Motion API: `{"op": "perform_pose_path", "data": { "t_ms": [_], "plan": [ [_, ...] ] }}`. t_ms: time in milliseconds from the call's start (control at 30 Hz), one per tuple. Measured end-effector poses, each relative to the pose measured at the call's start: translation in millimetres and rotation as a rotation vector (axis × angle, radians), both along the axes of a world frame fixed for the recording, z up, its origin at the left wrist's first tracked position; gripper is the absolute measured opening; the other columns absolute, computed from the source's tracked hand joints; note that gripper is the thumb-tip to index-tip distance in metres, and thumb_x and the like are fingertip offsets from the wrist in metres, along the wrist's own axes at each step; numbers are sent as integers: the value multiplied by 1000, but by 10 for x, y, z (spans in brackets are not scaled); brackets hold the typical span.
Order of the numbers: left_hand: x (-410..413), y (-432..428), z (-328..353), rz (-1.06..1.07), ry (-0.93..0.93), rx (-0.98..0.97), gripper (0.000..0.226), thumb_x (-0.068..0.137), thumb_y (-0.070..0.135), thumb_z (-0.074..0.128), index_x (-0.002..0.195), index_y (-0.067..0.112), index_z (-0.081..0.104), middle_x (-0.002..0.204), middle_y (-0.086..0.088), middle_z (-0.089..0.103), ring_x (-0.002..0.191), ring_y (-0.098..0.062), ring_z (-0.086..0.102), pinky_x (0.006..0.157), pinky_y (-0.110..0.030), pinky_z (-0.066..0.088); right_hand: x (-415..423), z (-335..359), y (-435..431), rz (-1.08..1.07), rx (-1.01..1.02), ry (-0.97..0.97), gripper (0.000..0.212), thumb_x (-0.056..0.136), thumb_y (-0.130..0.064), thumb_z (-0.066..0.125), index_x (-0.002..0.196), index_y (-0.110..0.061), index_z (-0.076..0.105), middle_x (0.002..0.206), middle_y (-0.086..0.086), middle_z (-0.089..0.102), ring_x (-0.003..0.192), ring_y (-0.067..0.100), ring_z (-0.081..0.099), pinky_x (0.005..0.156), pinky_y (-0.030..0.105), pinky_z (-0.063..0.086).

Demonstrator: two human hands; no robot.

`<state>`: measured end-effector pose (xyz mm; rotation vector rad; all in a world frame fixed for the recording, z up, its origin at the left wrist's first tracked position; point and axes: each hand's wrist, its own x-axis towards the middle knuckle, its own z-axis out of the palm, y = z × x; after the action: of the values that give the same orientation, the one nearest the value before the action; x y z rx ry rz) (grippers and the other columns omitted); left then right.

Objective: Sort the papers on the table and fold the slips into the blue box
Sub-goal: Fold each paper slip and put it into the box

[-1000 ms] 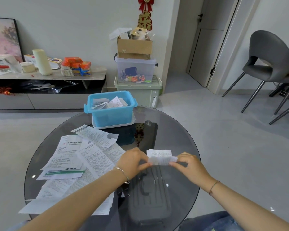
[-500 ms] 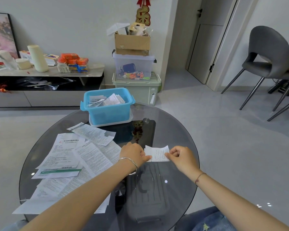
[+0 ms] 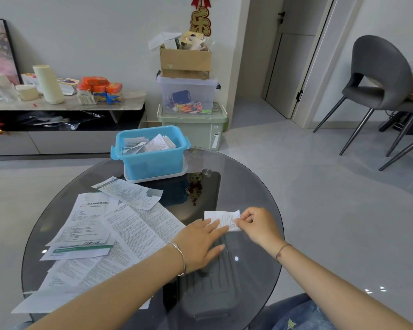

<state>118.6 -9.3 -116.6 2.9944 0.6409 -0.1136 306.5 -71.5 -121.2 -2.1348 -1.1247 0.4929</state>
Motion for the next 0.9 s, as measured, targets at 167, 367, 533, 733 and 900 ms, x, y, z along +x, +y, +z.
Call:
{"op": "perform_pose_path", "data": {
  "t_ms": [167, 367, 533, 733, 900],
  "plan": [
    [-26, 8, -16, -13, 46, -9, 59, 100, 51, 17, 153, 28, 3, 161, -2, 5, 148, -21, 5, 121, -35, 3, -5, -26, 11, -1, 1, -19, 23, 81, -22, 71, 67, -25, 53, 55, -8, 60, 59, 13, 57, 66, 31, 49],
    [-25, 18, -27, -8, 58, -3, 59, 99, 54, 17, 153, 31, 5, 161, -1, 4, 148, -20, 4, 121, -34, 1, -39, 39, -135, 99, 59, -348, 20, 86, -29, 68, 88, -22, 50, 66, -13, 48, 65, 6, 45, 70, 22, 36],
    [-14, 12, -20, -6, 66, 16, 58, 100, 53, 16, 153, 31, 5, 161, 0, 5, 148, -20, 4, 120, -36, 2, 53, -19, -282, 455, 232, -713, 12, 86, -21, 64, 95, -23, 73, 92, -12, 69, 89, 12, 62, 79, 25, 48],
    [-29, -7, -24, 5, 60, 10, 58, 99, 54, 16, 152, 32, 5, 161, 1, 6, 148, -19, 4, 121, -37, 2, -1, -67, -456, 607, 183, -889, 58, 102, -43, 14, 114, -28, 69, 112, -13, 68, 104, 4, 63, 98, 27, 44],
    [-98, 26, 76, -14, 92, 32, 59, 100, 52, 18, 152, 26, 17, 160, 2, 14, 147, -16, 11, 119, -38, 2, 84, -24, -511, 600, 153, -934, 59, 103, -40, 15, 106, -27, 72, 112, -11, 69, 106, 10, 64, 96, 31, 46]
  ]
}}
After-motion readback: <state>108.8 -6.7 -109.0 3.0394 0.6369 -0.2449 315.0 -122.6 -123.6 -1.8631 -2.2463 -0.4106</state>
